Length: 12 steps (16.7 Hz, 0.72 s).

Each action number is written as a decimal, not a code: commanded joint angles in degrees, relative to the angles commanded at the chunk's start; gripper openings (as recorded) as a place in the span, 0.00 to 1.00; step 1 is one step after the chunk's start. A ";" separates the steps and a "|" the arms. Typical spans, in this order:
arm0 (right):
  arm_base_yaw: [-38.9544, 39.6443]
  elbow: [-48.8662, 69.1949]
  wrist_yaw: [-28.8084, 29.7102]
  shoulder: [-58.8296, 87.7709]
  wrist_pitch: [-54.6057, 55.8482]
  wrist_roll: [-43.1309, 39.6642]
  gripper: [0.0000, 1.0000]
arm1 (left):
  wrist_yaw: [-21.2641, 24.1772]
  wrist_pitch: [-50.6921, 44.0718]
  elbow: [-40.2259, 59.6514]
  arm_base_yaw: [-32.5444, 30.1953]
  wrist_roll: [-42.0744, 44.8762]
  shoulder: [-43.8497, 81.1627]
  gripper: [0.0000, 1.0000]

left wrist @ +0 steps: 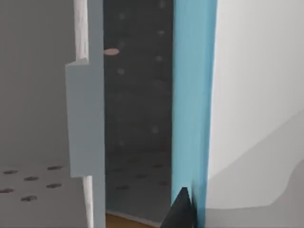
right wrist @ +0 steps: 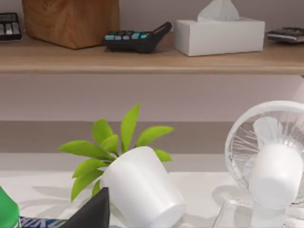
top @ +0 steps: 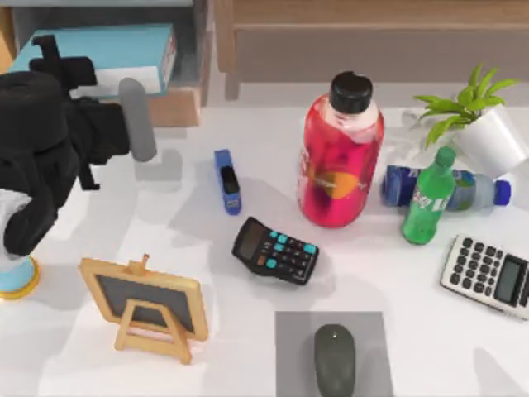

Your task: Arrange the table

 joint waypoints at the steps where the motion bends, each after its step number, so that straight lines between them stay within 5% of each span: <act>1: 0.00 0.00 0.00 0.00 0.00 0.00 1.00 | 0.83 0.53 1.21 0.74 1.25 1.61 0.00; 12: 0.00 0.00 0.00 0.00 0.00 0.00 1.00 | 2.63 1.19 5.14 2.03 3.32 6.11 0.00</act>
